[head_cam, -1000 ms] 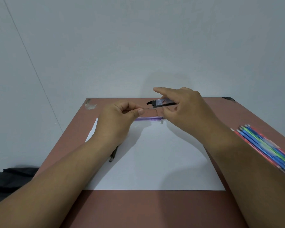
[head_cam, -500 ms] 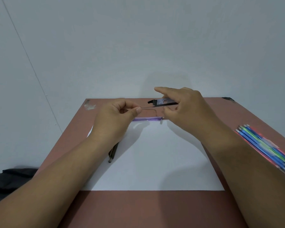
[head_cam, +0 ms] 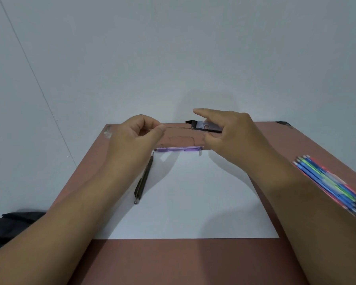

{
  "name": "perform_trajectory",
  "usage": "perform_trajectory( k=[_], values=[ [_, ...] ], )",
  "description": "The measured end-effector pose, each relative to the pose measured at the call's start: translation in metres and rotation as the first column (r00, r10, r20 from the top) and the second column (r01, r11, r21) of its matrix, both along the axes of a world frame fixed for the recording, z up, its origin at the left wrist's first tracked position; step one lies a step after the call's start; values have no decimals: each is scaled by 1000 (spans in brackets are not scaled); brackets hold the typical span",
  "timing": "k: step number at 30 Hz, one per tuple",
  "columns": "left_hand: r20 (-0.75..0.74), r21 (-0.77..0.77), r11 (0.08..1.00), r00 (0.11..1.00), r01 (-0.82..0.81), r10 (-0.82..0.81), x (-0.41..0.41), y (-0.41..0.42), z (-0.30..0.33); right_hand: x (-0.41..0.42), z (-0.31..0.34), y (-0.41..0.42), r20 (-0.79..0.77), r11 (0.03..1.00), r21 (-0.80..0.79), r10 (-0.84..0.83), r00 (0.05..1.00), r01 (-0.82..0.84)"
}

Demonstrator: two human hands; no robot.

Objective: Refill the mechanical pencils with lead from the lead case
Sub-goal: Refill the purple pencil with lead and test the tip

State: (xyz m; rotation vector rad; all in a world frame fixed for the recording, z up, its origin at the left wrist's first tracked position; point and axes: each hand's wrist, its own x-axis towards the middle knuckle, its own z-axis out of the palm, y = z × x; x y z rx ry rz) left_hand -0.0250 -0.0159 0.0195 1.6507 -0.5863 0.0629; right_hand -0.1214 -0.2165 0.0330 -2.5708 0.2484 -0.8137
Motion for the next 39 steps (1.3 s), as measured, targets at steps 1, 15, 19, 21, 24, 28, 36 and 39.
perform_trajectory(
  k=[1, 15, 19, 21, 24, 28, 36, 39],
  values=[
    [-2, -12, 1000, 1000, -5, 5, 2, 1, 0, 0, 0, 0, 0, 1000, 7, -2, 1000, 2],
    [-24, -125, 991, 999, -44, 41, 11, 13, 9, -1, 1, 1, 31, 989, 146, -21, 999, 17],
    [-49, -157, 987, 999, 13, -21, 8, 12, 10, 2, 2, 5, 67, 900, 430, 40, 997, -64],
    [-43, -156, 987, 998, 34, -41, 7, 12, 10, 3, 4, 11, 50, 822, 559, 95, 994, -106],
    [-20, -136, 988, 997, 73, -76, 6, 11, 8, 4, 3, 16, 31, 775, 622, 123, 992, -115],
    [-3, -131, 985, 993, 116, -118, 3, 8, 8, 4, 0, 23, -4, 802, 582, 167, 986, -134],
    [-24, -147, 964, 974, 220, -226, -5, 4, 8, 6, -5, 33, 7, 785, 590, 232, 973, -191],
    [-18, -140, 956, 964, 260, -264, -9, 2, 8, 8, -8, 36, 18, 760, 616, 252, 968, -209]
  ],
)
